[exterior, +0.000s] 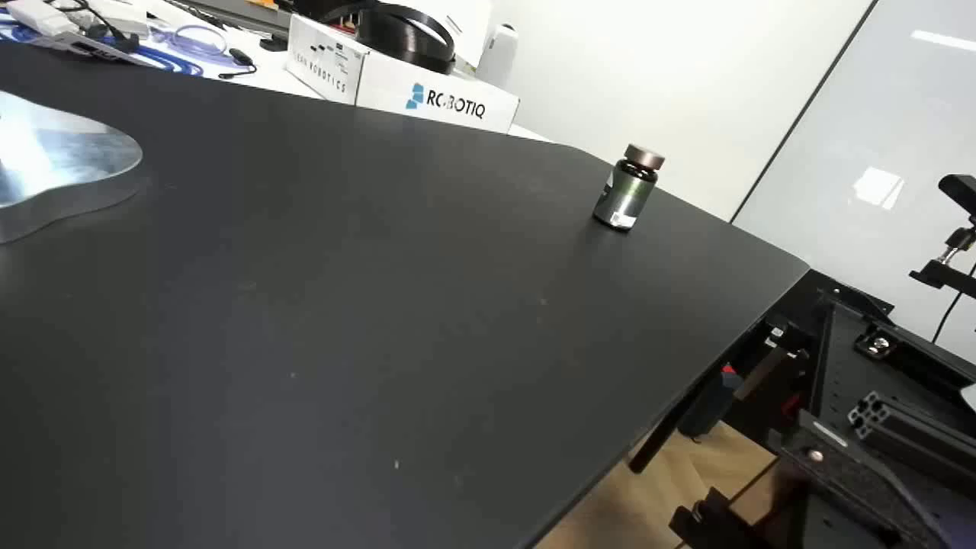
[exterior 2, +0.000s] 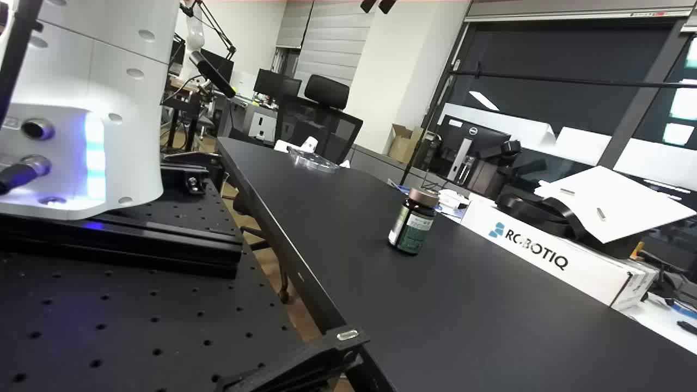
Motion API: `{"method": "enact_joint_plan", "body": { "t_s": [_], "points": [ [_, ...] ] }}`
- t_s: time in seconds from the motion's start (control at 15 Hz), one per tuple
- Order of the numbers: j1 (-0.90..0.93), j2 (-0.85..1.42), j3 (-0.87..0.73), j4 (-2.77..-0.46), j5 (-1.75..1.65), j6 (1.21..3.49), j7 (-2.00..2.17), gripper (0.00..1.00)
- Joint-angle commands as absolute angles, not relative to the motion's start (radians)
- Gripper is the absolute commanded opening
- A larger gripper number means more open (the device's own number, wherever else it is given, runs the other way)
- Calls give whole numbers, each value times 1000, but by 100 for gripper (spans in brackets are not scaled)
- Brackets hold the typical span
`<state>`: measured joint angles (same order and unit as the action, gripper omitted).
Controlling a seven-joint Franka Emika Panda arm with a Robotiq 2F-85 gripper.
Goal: Take the bottle and put it on the object
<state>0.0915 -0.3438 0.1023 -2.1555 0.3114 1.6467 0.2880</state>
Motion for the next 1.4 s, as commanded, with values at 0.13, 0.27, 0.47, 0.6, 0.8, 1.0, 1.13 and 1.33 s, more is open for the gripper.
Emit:
{"method": "enact_joint_plan", "body": {
  "t_s": [0.13, 0.27, 0.47, 0.6, 0.8, 1.0, 1.13, 1.33],
  "points": [
    [82, -343, 110, -2153, 313, 1646, 286, 100],
    [82, -343, 110, -2153, 313, 1646, 286, 100],
    [82, -343, 110, -2153, 313, 1646, 285, 100],
    [57, -333, 108, -2156, 288, 1707, 328, 100],
    [4, -288, 88, -2151, 258, 1818, 398, 100],
    [-55, -231, 61, -2174, 193, 1962, 437, 100],
    [-92, -203, 33, -2228, 139, 2071, 464, 100],
    [-137, -161, -6, -2314, 74, 2227, 534, 100]
  ]
}}
